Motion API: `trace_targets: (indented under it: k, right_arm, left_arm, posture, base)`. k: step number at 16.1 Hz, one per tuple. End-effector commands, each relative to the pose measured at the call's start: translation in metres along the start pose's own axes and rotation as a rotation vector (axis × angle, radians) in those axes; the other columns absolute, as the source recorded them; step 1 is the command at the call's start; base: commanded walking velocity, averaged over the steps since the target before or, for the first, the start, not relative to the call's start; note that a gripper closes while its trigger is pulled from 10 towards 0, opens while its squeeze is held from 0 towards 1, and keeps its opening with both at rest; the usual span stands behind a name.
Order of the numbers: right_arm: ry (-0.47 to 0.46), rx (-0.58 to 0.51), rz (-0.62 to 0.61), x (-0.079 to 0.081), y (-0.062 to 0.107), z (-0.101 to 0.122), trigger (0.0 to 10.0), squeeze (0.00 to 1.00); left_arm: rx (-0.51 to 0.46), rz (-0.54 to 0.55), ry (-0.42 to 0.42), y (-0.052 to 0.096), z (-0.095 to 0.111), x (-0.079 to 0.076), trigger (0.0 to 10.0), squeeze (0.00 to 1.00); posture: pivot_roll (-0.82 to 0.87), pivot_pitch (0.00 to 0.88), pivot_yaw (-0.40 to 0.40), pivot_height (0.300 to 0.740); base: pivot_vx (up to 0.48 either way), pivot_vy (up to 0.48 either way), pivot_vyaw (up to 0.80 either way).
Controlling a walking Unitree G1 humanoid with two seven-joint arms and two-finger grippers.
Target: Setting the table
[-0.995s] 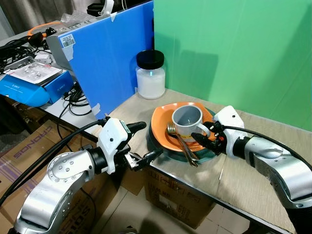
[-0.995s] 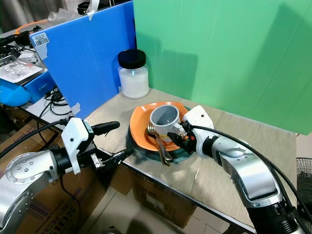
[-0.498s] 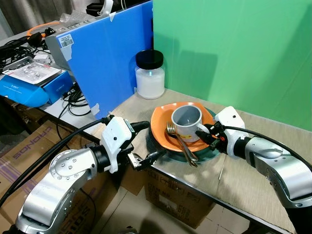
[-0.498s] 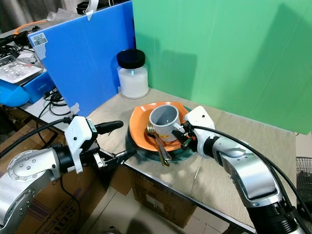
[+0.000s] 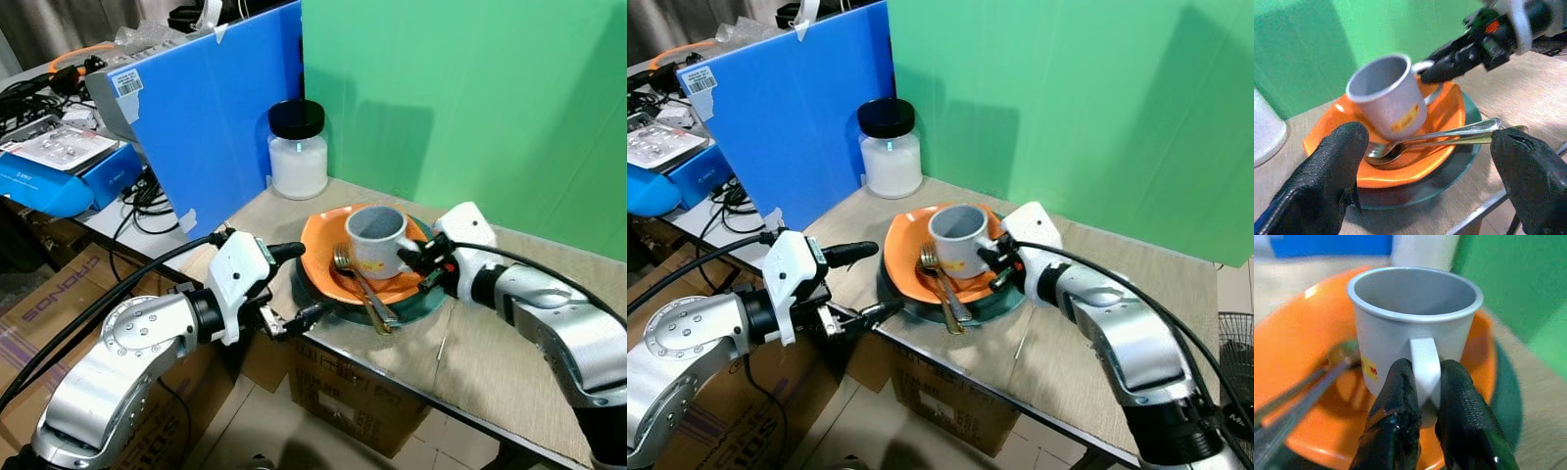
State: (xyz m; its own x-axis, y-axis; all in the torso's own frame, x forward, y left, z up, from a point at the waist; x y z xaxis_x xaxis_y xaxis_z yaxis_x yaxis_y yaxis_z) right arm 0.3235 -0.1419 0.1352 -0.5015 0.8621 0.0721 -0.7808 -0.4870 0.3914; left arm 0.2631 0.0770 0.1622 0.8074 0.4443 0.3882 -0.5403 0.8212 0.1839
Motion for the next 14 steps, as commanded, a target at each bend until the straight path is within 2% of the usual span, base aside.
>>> trace_targets:
  k: [1,2,4,5,6,7,9,11,13,14]
  right_arm:
    - [-0.019,-0.118,-0.018,-0.001,0.011,0.023,0.0,0.0]
    - [-0.047,-0.205,-0.043,-0.003,0.022,0.036,0.0,0.0]
    - [-0.089,-0.288,-0.075,-0.003,0.035,0.044,0.0,0.0]
    - [-0.122,-0.373,-0.12,-0.003,0.048,0.05,0.0,0.0]
    - [-0.161,-0.417,-0.162,-0.005,0.053,0.051,3.0,0.0]
    - [-0.185,-0.489,-0.242,-0.008,0.062,0.054,10.0,0.0]
    - [-0.193,-0.548,-0.329,-0.011,0.071,0.053,10.0,0.0]
    - [-0.18,-0.559,-0.366,-0.005,0.074,0.046,10.0,0.0]
    - [-0.233,-0.558,-0.398,-0.003,0.074,0.041,10.0,0.0]
    - [-0.242,-0.548,-0.412,-0.002,0.072,0.039,10.0,0.0]
  left_arm:
    - [-0.017,0.043,-0.009,0.002,0.007,0.007,10.0,0.0]
    - [-0.027,0.085,-0.006,0.002,0.01,0.012,10.0,0.0]
    - [-0.039,0.14,-0.002,0.003,0.013,0.017,10.0,0.0]
    - [-0.054,0.201,0.01,0.003,0.017,0.023,10.0,0.0]
    - [-0.058,0.246,0.006,0.003,0.018,0.027,10.0,0.0]
    - [-0.065,0.32,0.001,0.003,0.02,0.032,10.0,0.0]
    - [-0.032,0.437,0.02,0.003,0.015,0.042,10.0,0.0]
    - [-0.02,0.519,-0.012,0.001,0.015,0.049,10.0,0.0]
    - [-0.016,0.582,-0.016,0.003,0.016,0.055,10.0,0.0]
    - [-0.008,0.618,-0.048,0.006,0.017,0.059,10.0,0.0]
  posture:
    - [0.12,0.0,0.044,0.74]
    - [0.11,0.0,0.045,0.74]
    - [0.11,0.0,0.05,0.74]
    - [0.1,0.0,0.054,0.74]
    - [0.09,0.0,0.053,0.74]
    - [0.09,0.0,0.053,0.74]
    - [0.09,0.0,0.048,0.74]
    - [0.1,0.0,0.039,0.74]
    - [0.09,0.0,0.037,0.74]
    - [0.09,0.0,0.034,0.74]
  base:
    - [0.0,0.0,0.0]
    - [0.0,0.0,0.0]
    - [0.0,0.0,0.0]
    - [0.0,0.0,0.0]
    - [0.0,0.0,0.0]
    - [0.0,0.0,0.0]
    - [0.0,0.0,0.0]
    - [0.0,0.0,-0.71]
    - [0.0,0.0,-0.77]
    - [0.0,0.0,-0.77]
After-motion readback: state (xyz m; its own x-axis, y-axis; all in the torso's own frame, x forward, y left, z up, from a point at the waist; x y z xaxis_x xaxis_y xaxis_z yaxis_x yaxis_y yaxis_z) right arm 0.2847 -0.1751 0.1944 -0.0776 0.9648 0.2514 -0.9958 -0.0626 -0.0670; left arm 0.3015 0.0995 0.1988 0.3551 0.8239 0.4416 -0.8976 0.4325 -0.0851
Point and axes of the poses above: a point about 5 cm out from each wrist's last joint towards the gripper, its own y axis pointing back from the gripper into the wrist, its own z axis along the axis of the wrist's last joint, x = y × z, the point moved 6 cm from there along -y, pointing out of the wrist towards the gripper, and after that the axes turned 14 degrees about -y, right-handed, at the moved point
